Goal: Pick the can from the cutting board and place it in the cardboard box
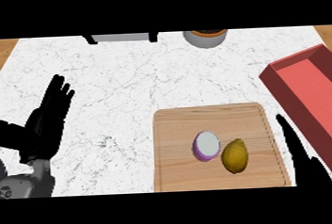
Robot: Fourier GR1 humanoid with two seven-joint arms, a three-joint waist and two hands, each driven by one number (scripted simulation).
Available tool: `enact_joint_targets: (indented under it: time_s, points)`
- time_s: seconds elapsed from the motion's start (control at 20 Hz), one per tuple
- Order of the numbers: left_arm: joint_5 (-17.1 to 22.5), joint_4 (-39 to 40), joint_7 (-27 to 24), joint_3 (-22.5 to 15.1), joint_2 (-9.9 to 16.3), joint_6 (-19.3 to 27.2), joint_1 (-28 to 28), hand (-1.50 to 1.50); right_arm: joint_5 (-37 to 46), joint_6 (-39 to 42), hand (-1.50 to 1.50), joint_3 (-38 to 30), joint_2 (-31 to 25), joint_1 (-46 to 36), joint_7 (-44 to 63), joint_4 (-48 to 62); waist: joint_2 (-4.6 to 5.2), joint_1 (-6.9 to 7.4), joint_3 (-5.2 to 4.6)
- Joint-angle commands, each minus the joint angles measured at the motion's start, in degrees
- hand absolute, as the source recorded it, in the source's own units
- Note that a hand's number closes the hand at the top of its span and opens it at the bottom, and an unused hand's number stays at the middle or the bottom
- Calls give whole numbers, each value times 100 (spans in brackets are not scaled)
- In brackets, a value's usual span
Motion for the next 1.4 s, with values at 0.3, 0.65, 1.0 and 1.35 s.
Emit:
enact_joint_targets:
  time_s: [0.3,0.65,1.0,1.35]
  points:
    - [-270,-98,32,-34,-232,171,15,0,1125,427,-150,271,1242,-591,1146,648,-12,-66,12]
    - [-226,19,91,176,-216,-24,-65,0,1489,304,-150,276,1787,-546,725,1207,-6,-71,15]
    - [-185,-85,92,303,-254,-160,49,0,1168,252,-150,61,1801,-346,318,1565,-6,-61,18]
    - [-356,-350,117,279,-278,-222,255,0,1432,-234,-150,236,1804,-425,265,2321,-11,-33,18]
